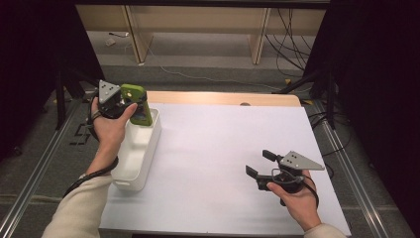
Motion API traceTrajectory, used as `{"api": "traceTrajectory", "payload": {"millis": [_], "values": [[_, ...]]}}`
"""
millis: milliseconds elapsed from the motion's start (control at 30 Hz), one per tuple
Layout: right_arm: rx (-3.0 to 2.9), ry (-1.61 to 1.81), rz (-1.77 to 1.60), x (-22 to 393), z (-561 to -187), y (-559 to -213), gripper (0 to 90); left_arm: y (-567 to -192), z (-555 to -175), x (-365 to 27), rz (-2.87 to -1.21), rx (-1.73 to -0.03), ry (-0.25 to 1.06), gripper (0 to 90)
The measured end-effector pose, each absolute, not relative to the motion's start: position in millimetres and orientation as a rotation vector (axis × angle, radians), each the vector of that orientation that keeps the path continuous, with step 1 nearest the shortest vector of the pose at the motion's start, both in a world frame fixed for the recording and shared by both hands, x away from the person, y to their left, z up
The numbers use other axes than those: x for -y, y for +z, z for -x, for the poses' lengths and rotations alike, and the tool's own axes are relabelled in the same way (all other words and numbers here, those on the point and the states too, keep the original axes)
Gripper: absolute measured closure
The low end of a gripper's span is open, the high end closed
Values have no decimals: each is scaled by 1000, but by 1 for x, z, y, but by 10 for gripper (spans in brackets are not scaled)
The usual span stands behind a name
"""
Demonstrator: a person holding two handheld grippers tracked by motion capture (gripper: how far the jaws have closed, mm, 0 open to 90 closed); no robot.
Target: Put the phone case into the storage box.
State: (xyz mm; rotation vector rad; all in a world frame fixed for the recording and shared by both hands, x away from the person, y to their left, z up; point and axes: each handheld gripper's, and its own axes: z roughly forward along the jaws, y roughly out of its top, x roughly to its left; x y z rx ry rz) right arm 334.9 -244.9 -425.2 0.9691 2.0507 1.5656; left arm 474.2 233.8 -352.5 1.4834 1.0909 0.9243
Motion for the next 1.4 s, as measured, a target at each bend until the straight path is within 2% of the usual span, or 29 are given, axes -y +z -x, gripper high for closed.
{"api": "traceTrajectory", "payload": {"millis": [1400], "values": [[-2059,1568,-971,244,-336,-427,163,-361,-493,-238,-1513,-1127,901,148]]}}
